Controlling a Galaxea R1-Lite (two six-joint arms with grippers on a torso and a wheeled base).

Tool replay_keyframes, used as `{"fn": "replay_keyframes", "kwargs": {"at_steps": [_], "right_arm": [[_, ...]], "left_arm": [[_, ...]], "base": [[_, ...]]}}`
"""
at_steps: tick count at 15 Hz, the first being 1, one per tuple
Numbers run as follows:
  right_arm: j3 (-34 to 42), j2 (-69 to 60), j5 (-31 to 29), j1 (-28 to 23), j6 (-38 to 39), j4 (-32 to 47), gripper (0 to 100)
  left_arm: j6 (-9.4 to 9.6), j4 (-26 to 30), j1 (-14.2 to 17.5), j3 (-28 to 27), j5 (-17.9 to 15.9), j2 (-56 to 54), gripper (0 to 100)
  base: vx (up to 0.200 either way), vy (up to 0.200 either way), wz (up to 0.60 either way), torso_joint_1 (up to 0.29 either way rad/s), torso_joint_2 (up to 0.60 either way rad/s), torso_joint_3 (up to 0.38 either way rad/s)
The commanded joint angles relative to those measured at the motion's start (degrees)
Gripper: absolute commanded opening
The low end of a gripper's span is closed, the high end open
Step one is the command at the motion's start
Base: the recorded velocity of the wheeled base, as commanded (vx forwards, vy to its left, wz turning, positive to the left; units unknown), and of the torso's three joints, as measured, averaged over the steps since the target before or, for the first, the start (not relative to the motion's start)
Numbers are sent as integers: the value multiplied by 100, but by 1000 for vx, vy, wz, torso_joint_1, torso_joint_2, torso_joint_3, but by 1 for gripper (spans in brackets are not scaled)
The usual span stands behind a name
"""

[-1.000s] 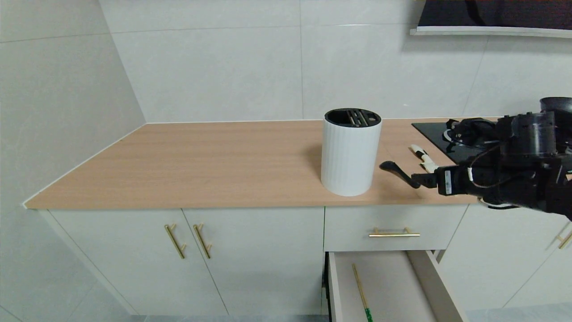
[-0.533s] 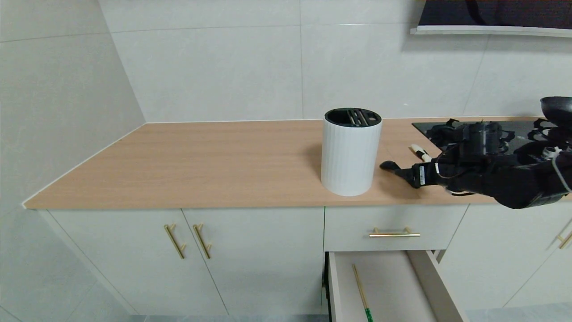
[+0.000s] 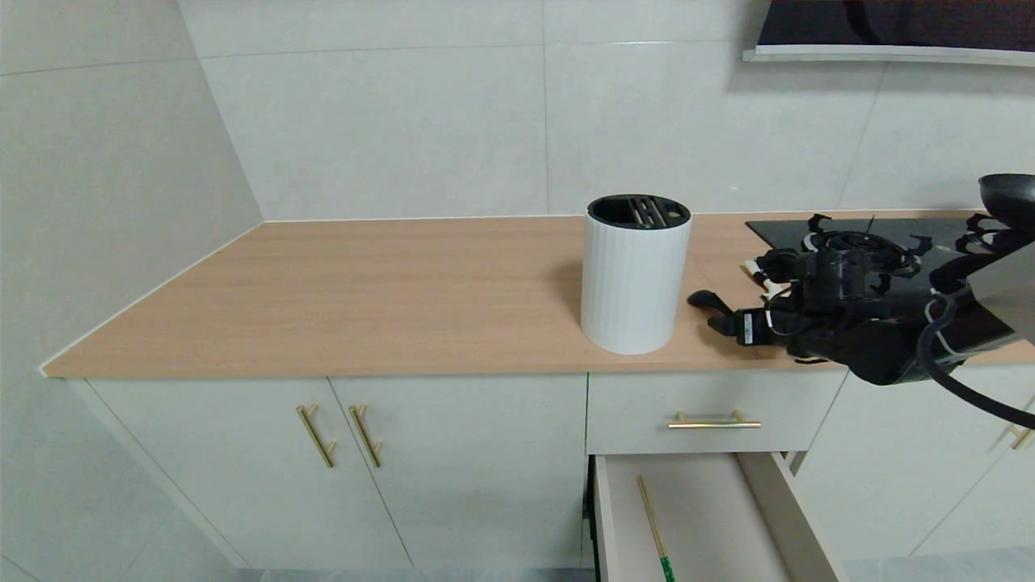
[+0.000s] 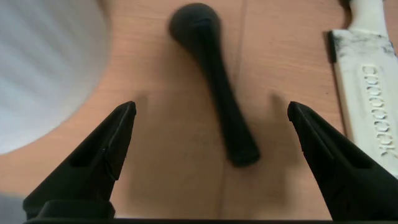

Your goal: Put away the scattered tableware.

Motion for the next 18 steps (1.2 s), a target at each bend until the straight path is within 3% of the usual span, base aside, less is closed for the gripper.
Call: {"fn": "replay_keyframes", "kwargs": {"at_steps": [1,12,13,18], "right_arm": [[-121,133,1,-17,85,-5,100],[-297,300,-16,-26,103,-5,100],[-297,300,-16,-26,103,-5,0],[-288,274,-16,-26,103,-5,0]], "left_arm": [[-1,0,0,1,1,9,100],[-1,0,0,1,1,9,100],[-1,0,0,1,1,9,100],[-1,0,0,1,1,9,100]], "base": [[0,0,0,0,0,0],[0,0,0,0,0,0],[0,0,0,0,0,0],[0,0,0,0,0,0]]}}
